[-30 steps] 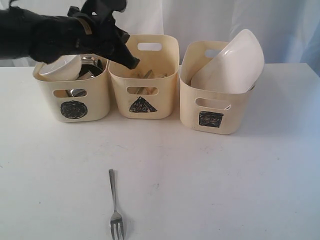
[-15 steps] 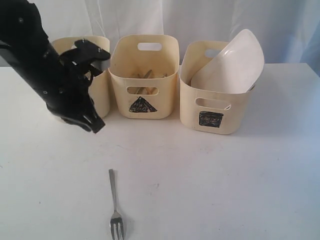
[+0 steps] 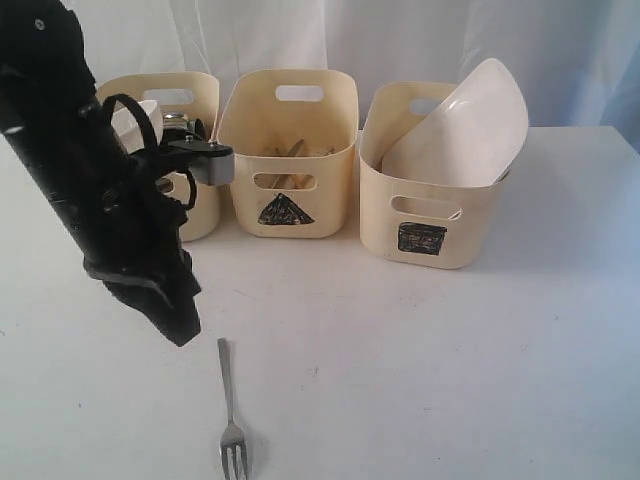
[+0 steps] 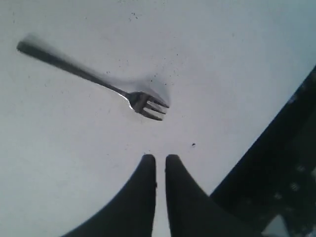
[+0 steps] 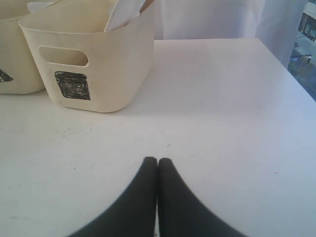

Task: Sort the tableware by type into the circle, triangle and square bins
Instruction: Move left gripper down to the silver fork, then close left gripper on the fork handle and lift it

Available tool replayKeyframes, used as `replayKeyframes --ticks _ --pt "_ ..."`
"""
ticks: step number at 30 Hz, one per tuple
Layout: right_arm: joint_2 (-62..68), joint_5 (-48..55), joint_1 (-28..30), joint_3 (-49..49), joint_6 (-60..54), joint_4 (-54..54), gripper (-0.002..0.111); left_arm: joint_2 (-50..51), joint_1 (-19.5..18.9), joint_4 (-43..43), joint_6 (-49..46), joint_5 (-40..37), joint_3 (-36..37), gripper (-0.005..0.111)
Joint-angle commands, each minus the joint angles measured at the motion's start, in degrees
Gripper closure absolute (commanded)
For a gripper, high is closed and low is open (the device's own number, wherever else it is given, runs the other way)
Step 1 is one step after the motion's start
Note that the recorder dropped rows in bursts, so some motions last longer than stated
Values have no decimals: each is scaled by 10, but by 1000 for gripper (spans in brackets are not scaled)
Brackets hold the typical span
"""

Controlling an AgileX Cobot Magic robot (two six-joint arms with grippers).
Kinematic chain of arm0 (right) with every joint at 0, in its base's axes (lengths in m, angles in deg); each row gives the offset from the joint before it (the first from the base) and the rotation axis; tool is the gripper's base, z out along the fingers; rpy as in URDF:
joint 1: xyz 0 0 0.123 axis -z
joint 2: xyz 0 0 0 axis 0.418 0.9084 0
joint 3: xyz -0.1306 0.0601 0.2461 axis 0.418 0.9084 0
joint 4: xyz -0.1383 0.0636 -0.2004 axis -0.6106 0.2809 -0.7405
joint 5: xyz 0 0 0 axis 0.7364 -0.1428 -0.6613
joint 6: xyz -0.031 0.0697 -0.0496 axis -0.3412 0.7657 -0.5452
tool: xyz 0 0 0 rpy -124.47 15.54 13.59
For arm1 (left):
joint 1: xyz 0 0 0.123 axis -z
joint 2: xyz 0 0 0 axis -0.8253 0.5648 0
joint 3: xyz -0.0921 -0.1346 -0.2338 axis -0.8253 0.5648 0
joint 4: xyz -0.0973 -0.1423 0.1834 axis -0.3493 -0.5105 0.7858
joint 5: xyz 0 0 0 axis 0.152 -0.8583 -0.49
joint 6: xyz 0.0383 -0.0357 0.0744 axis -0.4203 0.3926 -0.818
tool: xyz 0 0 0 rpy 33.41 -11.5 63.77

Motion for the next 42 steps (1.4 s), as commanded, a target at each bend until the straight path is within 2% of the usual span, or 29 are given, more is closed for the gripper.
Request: replayKeyframes --ticks 1,2,3,11,16,19,24,31,38,42 --pt "-2 -3 2 4 2 1 108 17 -2 -14 197 3 1 78" --pt "-2 -3 2 4 2 1 108 29 -2 -13 231 25 1 72" --pt "-2 -3 2 4 2 1 108 35 -2 -13 240 34 1 71" --pt "-2 -3 2 4 2 1 108 107 0 -12 288 22 3 71" --pt "-2 -3 2 4 2 1 108 112 7 -10 331 124 44 71" --pt "-2 -3 2 4 2 1 108 112 25 -10 335 158 59 64" --pt "-2 -3 2 4 4 1 108 115 37 -14 347 158 60 54" --pt "-2 -3 2 4 4 1 108 115 52 18 403 168 60 54" --pt "-2 -3 2 4 4 1 108 131 84 74 464 171 61 54" --pt "-2 -3 2 4 4 1 108 136 91 74 478 175 62 54"
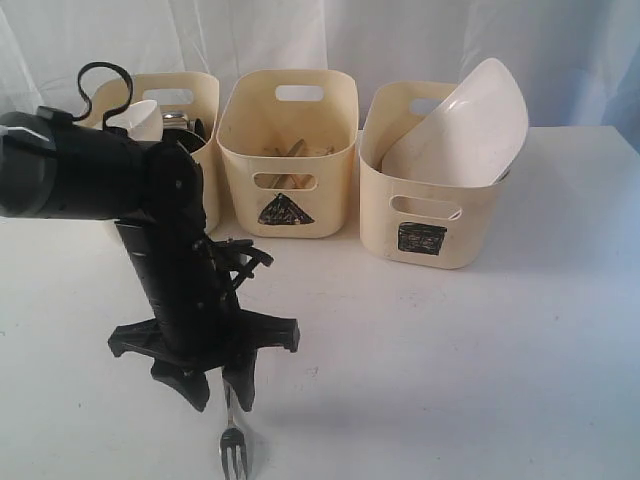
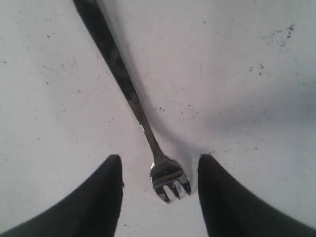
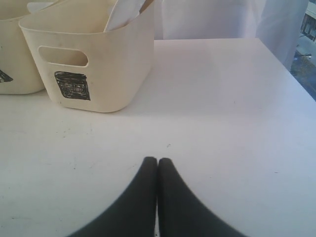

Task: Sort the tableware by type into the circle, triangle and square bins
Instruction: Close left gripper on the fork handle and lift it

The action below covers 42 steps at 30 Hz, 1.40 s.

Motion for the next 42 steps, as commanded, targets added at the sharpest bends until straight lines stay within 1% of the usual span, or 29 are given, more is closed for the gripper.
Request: replayKeyframes --ticks 1,6,10,18,24,32,37,40,42 --pt "-2 -3 2 4 2 1 108 2 7 7 28 -4 4 54" --pt "-2 -3 2 4 2 1 108 16 14 8 52 16 4 54" --pt "-2 -3 2 4 2 1 108 33 23 10 55 15 4 54" --pt "-2 -3 2 4 2 1 108 37 23 35 80 6 6 55" --pt "-2 -3 2 4 2 1 108 37 23 40 87 8 6 61" --pt "-2 -3 2 4 2 1 108 53 23 36 88 16 8 61" --pt "-2 -3 2 4 2 1 108 72 23 38 87 -4 8 61" --pt "-2 -3 2 4 2 1 108 75 23 39 86 -13 8 66" --pt "-2 -3 2 4 2 1 108 75 23 42 84 -15 8 73"
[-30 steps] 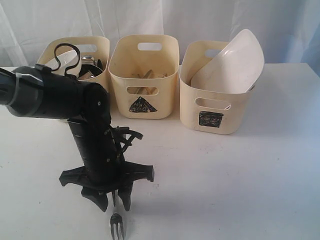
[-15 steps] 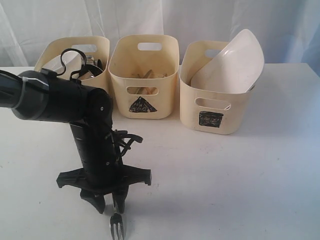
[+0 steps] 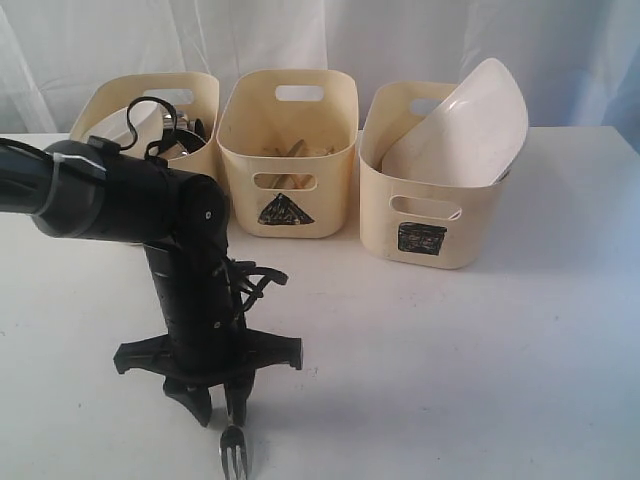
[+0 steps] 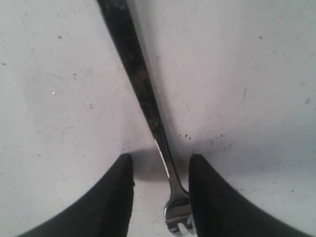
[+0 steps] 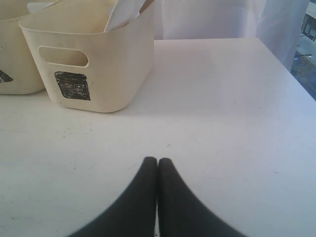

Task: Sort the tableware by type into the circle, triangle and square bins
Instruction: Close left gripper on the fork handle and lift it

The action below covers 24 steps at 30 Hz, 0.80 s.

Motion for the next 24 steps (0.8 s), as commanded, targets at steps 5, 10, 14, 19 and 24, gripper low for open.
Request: replayKeyframes --ticks 5,10,14,19,24 --pt "-2 -3 2 4 2 1 108 22 3 1 -23 -23 12 95" --pt "-2 -3 2 4 2 1 108 22 3 1 -36 -22 12 107" --pt "-2 -3 2 4 2 1 108 19 3 1 -52 -18 11 107" --pt "-2 -3 2 4 2 1 108 -7 3 11 -68 -9 11 107" --pt "-2 -3 2 4 2 1 108 -44 3 21 -78 6 11 107"
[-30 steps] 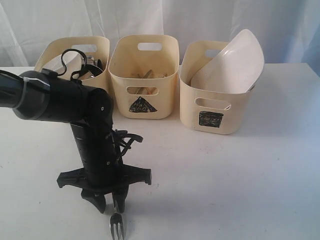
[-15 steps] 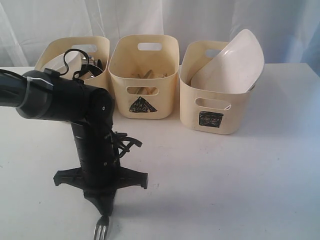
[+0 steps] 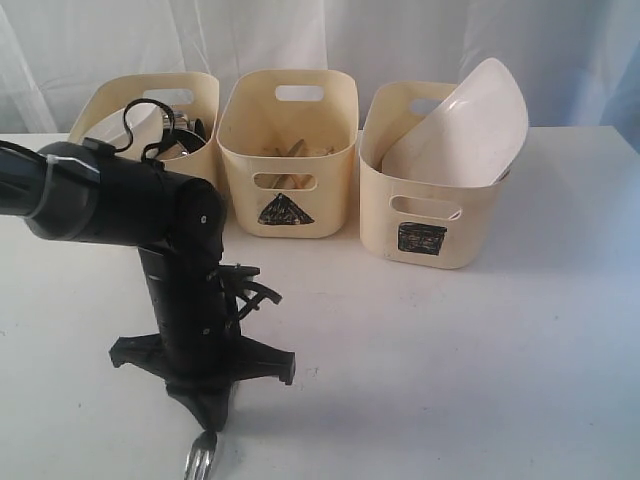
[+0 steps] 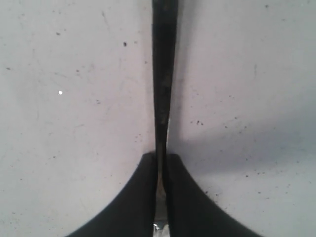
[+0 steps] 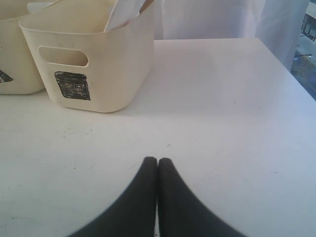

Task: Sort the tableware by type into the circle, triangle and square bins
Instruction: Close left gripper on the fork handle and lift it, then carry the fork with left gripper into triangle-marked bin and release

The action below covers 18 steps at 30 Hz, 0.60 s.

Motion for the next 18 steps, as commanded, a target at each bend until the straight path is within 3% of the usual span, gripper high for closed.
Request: replayKeyframes --ticks 1,18 --pt "-2 -3 2 4 2 1 108 -40 3 11 -7 10 5 107" --pt "-2 -3 2 4 2 1 108 -161 3 65 -38 130 5 107"
